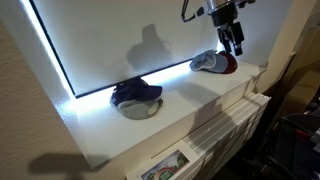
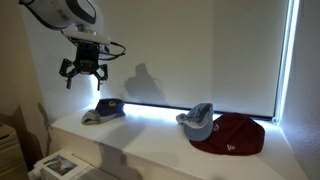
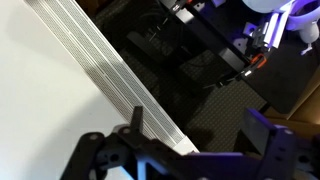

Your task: Move the dark blue cap to the right side of the windowsill

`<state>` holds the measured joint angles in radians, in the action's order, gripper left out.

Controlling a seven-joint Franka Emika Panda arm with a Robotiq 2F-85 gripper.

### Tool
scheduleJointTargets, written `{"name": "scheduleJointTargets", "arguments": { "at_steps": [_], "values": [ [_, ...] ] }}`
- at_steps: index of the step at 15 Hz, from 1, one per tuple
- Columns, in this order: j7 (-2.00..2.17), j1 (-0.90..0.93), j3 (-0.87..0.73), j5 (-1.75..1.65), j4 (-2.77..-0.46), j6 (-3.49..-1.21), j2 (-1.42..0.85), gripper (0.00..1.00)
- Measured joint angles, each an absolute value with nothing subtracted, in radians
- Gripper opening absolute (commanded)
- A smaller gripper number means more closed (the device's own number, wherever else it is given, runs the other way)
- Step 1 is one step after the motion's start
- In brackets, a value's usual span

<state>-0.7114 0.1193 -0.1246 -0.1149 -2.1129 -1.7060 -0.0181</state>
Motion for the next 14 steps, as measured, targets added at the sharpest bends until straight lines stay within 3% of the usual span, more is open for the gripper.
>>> {"name": "scheduleJointTargets", "arguments": {
  "at_steps": [6,14],
  "values": [
    [-0.668,0.1,-0.066,-0.174,-2.046,-1.721,-0.099,1.0],
    [-0.515,0.102,0.022,-0.281,-2.066,-2.157,-0.112,1.0]
  ]
}}
